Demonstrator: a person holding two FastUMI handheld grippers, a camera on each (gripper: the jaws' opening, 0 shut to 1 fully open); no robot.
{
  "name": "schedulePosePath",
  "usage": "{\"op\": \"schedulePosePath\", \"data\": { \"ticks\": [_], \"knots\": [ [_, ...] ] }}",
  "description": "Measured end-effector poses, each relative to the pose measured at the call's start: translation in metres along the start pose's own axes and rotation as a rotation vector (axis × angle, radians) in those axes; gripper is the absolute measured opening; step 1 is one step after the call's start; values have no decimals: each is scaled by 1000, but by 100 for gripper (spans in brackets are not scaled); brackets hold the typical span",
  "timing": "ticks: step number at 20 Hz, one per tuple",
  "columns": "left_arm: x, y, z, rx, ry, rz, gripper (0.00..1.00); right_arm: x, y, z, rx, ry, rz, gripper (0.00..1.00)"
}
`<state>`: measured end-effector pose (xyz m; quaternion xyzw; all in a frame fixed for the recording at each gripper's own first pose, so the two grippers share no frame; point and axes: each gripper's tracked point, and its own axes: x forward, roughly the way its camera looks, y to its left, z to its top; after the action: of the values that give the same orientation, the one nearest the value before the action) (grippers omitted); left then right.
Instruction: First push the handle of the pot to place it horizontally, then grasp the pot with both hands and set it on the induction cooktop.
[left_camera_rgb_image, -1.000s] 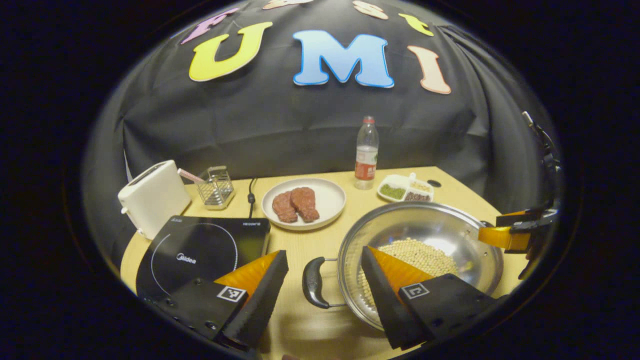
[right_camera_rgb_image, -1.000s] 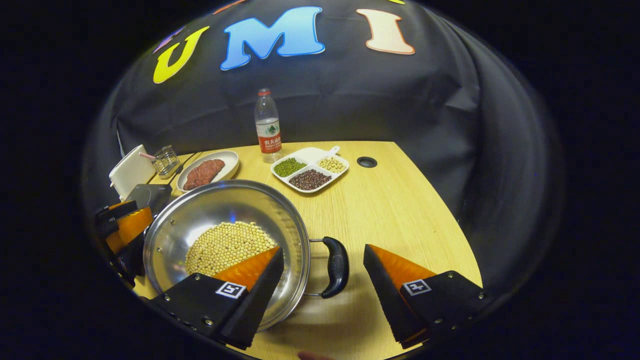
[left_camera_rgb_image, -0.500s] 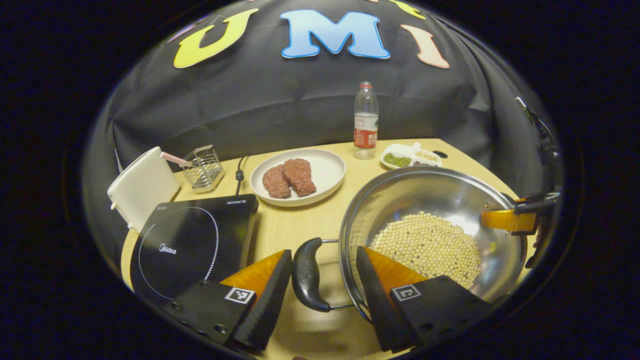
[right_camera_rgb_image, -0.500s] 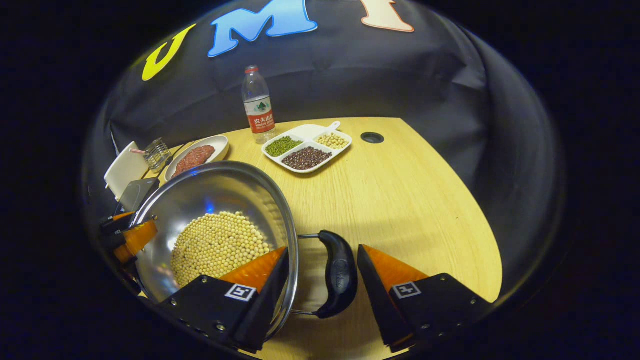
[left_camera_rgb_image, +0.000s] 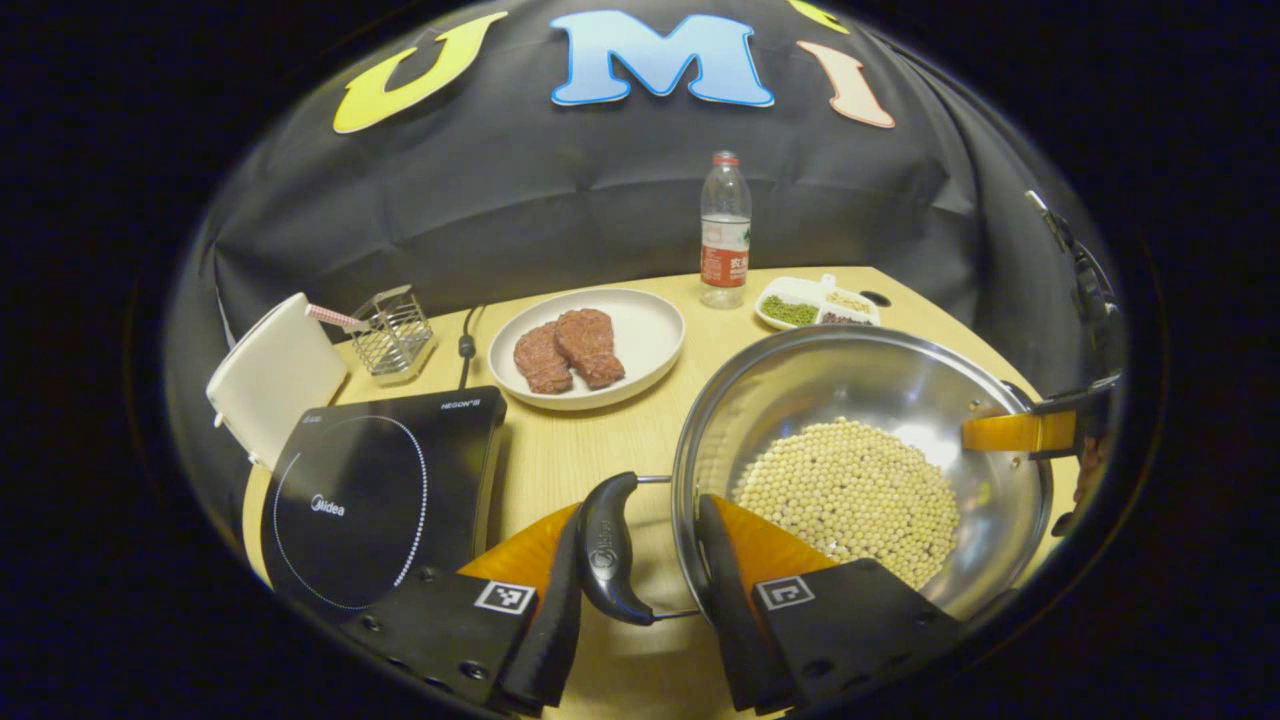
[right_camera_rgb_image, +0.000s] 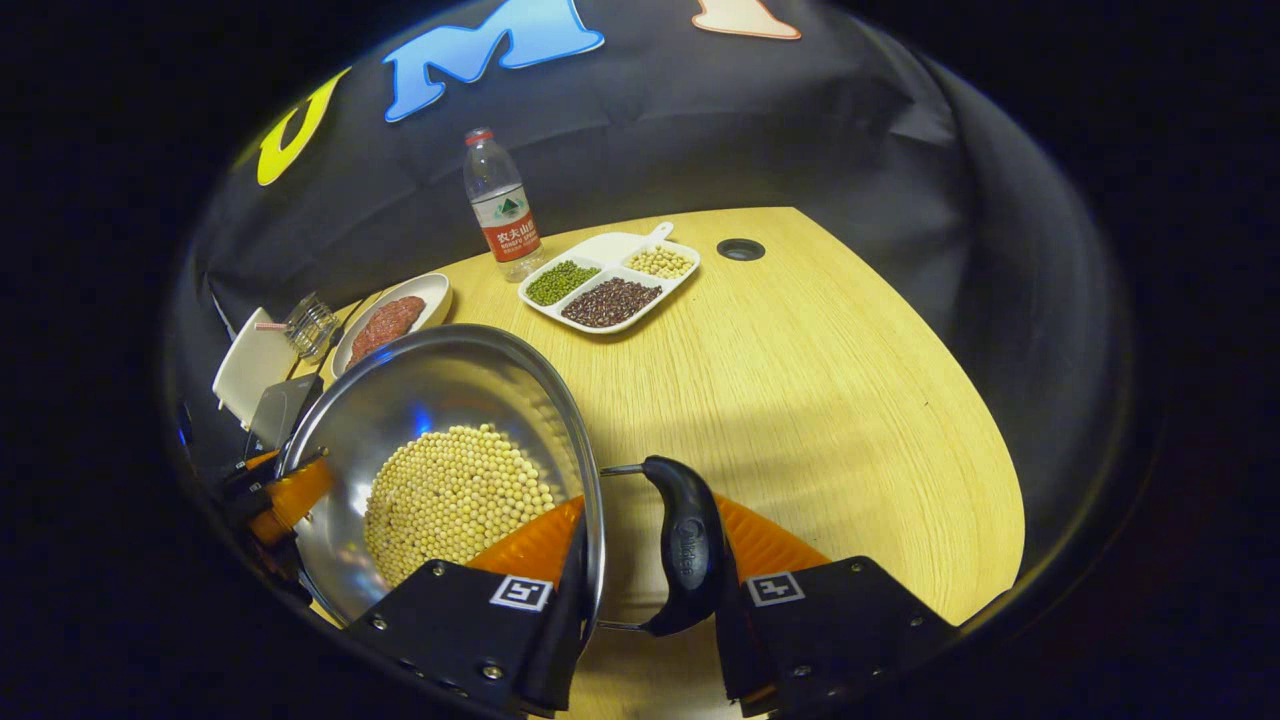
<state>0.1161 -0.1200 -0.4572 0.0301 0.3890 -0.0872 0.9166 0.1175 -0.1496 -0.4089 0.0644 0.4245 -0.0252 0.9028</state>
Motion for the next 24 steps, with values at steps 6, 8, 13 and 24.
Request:
{"op": "schedulePosePath", "data": {
  "ticks": [6, 8, 13, 24],
  "knots": [
    [-17, 11, 15, -9, -3, -26, 65, -27, 13, 11, -12, -27, -18, 56],
    [-34, 18, 27, -7, -20, -30, 69, -43, 20, 14, -6, -38, -18, 55],
    [-74, 47, 48, -22, -40, -33, 62, -77, 51, 23, -1, -58, -12, 55],
    [-134, 152, 56, -82, -45, 16, 62, -106, 151, 32, -51, -68, 39, 55]
  ]
}}
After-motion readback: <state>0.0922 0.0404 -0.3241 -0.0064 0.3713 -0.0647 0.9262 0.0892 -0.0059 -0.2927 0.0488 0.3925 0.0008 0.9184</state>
